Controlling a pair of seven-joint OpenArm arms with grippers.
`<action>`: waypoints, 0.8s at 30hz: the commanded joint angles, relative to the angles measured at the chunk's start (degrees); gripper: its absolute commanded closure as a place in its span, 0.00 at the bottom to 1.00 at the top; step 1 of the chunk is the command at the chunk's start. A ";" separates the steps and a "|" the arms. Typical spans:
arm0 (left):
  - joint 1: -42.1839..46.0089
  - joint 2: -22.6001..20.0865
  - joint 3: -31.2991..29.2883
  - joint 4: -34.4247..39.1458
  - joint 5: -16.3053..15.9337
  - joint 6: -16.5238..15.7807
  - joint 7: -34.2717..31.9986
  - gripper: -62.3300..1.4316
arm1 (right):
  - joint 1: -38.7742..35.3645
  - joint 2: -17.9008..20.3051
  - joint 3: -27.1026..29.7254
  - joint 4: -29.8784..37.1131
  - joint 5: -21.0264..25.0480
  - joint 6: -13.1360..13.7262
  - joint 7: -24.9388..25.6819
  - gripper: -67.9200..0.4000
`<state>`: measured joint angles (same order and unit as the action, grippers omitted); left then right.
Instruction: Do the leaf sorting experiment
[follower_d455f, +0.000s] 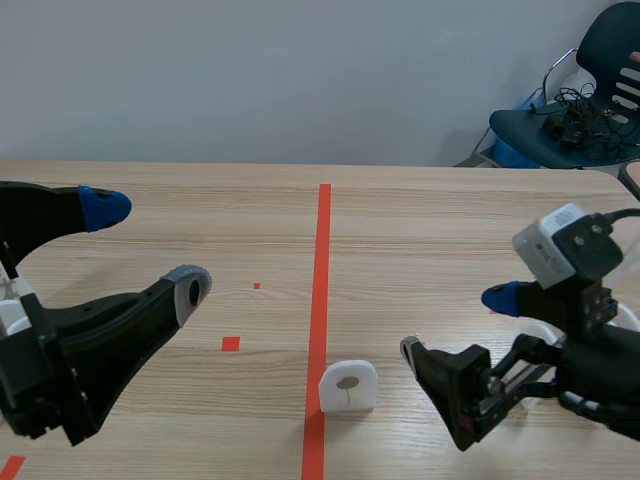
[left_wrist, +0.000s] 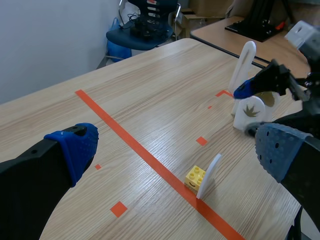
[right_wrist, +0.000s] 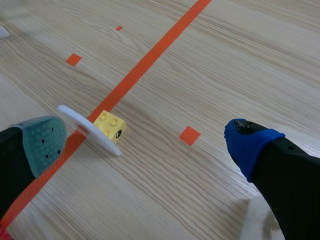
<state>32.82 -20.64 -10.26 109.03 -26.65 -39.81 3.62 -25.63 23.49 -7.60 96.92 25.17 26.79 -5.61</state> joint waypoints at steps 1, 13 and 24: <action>-0.15 -0.20 -0.46 0.04 -0.57 -0.07 -0.79 0.00 | 2.29 -1.09 -1.77 -1.33 -1.44 0.09 2.45 0.00; -0.15 -0.20 -0.46 0.04 -0.57 -0.07 -0.79 0.00 | 11.58 -7.82 -15.30 -18.64 -15.17 -0.57 10.51 0.23; -0.22 -0.20 -0.46 0.04 -0.57 -0.07 -0.79 0.00 | 12.33 -8.24 -15.56 -19.26 -16.06 -2.32 10.47 0.90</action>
<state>32.82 -20.64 -10.26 108.99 -26.63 -39.81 3.62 -14.15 14.76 -23.73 75.88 8.40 24.45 4.01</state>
